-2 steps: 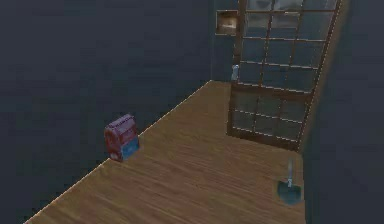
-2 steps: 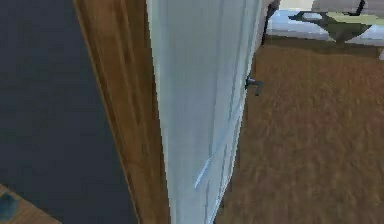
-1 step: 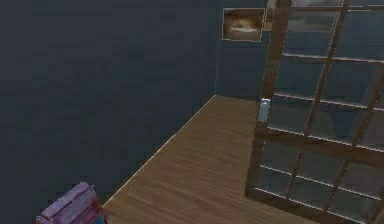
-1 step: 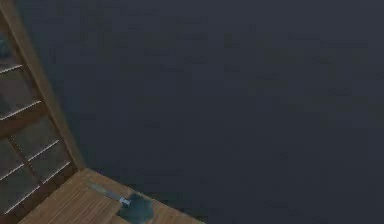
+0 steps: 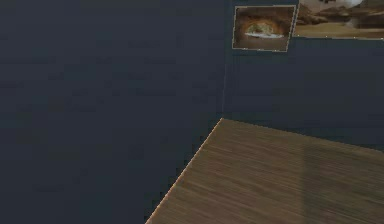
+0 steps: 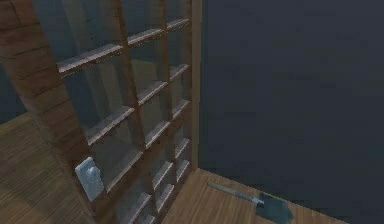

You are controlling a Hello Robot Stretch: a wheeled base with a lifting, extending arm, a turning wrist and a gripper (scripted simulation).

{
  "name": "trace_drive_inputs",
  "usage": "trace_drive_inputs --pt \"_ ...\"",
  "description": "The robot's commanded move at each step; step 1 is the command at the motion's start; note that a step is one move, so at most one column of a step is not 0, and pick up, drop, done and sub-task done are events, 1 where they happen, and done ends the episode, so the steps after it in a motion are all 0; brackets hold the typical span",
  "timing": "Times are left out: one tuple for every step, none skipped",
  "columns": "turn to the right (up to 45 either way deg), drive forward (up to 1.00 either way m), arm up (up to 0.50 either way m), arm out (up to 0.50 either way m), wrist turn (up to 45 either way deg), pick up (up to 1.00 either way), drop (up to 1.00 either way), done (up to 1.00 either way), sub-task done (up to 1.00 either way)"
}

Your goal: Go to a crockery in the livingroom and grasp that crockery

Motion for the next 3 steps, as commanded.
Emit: trace_drive_inputs --pt "6.0 0.0 0.0 0.0 0.0 0.0 0.0 0.0 0.0" --pt "0.0 0.2 0.0 0.0 0.0 0.0 0.0 0.0 0.0" --pt "15.0 0.0 0.0 0.0 0.0 0.0 0.0 0.0 0.0"
